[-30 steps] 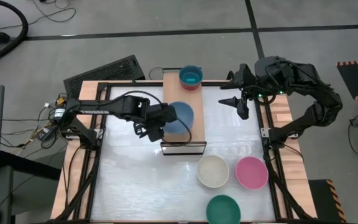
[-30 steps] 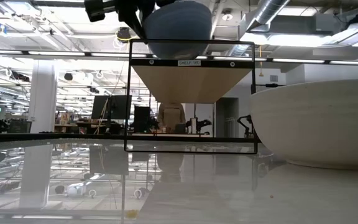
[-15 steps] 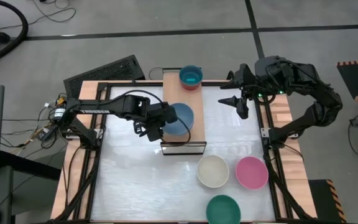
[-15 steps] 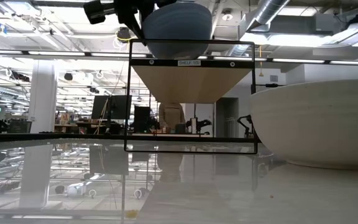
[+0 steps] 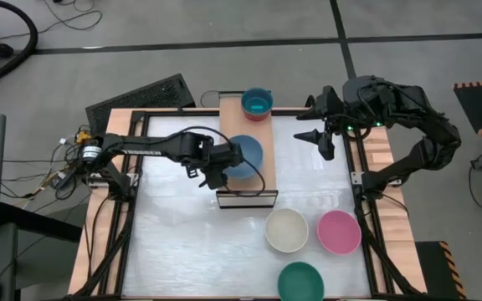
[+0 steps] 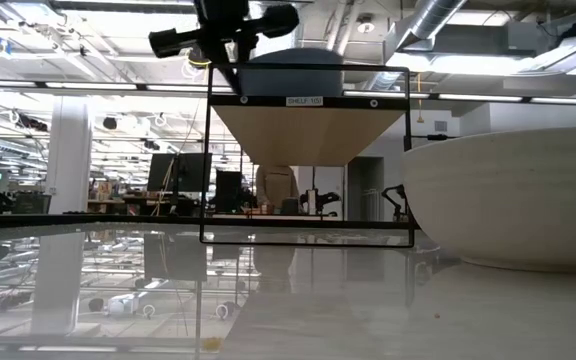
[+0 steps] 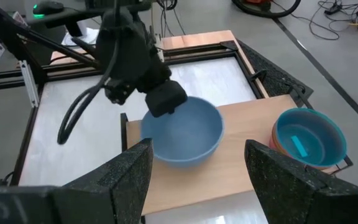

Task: Place and stack bowls onto a shelf
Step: Put the dark blue bowl on the shelf, then stack the white bowl on top of the dark blue bowl on the shelf

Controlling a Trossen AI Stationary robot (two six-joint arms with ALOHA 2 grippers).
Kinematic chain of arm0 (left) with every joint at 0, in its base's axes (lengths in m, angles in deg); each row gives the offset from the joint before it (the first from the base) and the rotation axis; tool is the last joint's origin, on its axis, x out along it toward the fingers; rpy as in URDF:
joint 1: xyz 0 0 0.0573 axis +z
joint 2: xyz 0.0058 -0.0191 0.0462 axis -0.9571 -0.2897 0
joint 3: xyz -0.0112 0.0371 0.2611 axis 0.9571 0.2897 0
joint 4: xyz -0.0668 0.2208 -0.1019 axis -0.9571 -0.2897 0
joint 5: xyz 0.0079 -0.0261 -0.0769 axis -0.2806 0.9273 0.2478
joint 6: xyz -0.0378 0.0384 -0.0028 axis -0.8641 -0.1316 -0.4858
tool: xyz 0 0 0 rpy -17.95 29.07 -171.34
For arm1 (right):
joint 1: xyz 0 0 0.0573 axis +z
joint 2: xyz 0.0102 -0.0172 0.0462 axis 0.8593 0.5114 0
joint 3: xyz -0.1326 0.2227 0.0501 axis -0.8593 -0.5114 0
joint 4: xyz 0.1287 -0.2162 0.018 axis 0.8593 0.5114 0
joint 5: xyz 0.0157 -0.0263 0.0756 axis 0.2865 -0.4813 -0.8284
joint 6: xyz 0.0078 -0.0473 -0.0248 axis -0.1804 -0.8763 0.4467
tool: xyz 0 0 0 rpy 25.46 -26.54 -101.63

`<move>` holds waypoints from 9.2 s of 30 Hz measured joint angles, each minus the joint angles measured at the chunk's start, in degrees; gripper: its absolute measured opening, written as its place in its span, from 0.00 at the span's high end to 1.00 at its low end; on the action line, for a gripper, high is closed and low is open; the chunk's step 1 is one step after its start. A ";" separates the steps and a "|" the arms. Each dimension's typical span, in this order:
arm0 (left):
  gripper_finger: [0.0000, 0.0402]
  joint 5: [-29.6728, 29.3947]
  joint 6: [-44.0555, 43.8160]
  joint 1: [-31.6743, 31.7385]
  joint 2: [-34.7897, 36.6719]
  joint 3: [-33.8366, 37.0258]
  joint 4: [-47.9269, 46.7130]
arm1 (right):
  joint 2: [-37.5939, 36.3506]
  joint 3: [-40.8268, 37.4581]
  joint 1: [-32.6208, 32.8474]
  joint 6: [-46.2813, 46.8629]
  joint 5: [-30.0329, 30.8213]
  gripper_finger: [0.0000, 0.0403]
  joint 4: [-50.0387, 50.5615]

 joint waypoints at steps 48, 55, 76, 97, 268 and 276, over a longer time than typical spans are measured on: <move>0.51 -1.60 -49.03 -1.38 8.31 -29.90 -18.90 | 0.02 -40.41 15.71 43.88 1.32 0.30 -0.67; 0.51 -0.89 -54.66 -1.38 10.65 -30.60 -19.66 | 0.02 -54.41 19.56 50.91 -0.41 0.30 -16.53; 0.51 3.98 -61.36 -1.36 10.71 -30.58 -25.40 | 2.19 -65.94 24.46 58.50 -0.13 0.30 -26.12; 0.51 3.55 -57.98 -1.36 10.67 -30.56 -25.34 | 7.56 -61.08 24.27 52.24 -5.04 0.94 -20.90; 1.00 0.68 -2.18 -0.04 -7.02 -22.40 -12.75 | 5.57 18.99 7.89 -2.16 3.02 0.34 14.81; 1.00 2.72 -2.14 -0.07 -7.02 -22.40 -13.04 | 5.59 18.99 7.89 -2.18 2.99 0.34 15.06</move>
